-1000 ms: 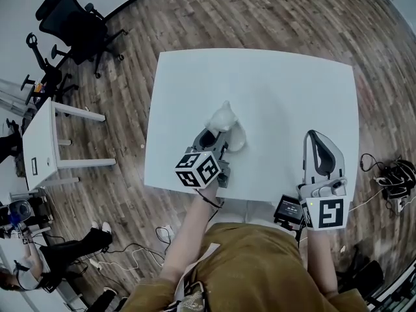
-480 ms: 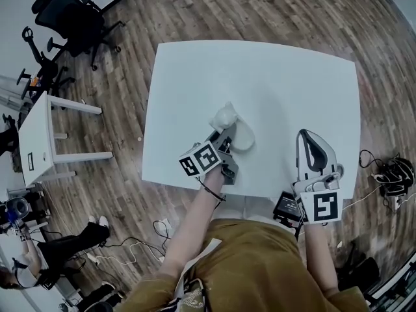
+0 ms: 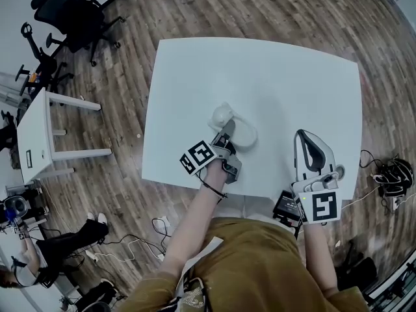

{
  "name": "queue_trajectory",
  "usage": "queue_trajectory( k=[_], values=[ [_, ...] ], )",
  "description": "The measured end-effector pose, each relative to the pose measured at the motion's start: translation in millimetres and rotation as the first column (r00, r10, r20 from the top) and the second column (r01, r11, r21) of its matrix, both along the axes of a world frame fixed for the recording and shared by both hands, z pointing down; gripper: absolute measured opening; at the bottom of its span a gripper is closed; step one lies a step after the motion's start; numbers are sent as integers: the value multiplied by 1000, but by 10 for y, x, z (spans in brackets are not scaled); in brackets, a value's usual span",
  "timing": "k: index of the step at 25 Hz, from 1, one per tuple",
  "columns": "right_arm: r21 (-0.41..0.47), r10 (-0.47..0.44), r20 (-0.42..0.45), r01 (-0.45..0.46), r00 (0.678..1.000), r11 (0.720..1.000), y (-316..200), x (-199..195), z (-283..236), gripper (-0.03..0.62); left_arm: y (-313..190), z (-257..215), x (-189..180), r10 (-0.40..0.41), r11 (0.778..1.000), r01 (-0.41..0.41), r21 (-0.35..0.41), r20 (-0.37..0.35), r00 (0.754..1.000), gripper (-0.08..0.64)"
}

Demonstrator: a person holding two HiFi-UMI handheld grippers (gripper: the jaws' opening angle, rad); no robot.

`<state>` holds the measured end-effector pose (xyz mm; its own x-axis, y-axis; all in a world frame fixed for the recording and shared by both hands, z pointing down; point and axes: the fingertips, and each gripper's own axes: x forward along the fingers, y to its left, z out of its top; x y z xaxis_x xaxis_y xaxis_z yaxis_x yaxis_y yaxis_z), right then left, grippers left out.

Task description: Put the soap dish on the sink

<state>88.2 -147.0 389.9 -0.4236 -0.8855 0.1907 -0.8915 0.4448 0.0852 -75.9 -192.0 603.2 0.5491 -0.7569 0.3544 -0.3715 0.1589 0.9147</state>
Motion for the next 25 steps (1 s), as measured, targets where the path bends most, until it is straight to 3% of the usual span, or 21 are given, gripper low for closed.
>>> queue_trajectory(
  k=[12,16,25],
  values=[
    [-9,0,-15,0,1000,1000,-25,10,42,6,124,252,3,-145,981,120,-152,-164,976,138],
    [-14,0,-14,0,1000,1000,-41,-7,61,6,133,308,-23,-187,969,151,-196,-178,966,138],
    [-15,-11,-4,11,1000,1000,-50,-32,73,6,185,381,14,-198,954,151,-258,-165,966,140]
  ],
)
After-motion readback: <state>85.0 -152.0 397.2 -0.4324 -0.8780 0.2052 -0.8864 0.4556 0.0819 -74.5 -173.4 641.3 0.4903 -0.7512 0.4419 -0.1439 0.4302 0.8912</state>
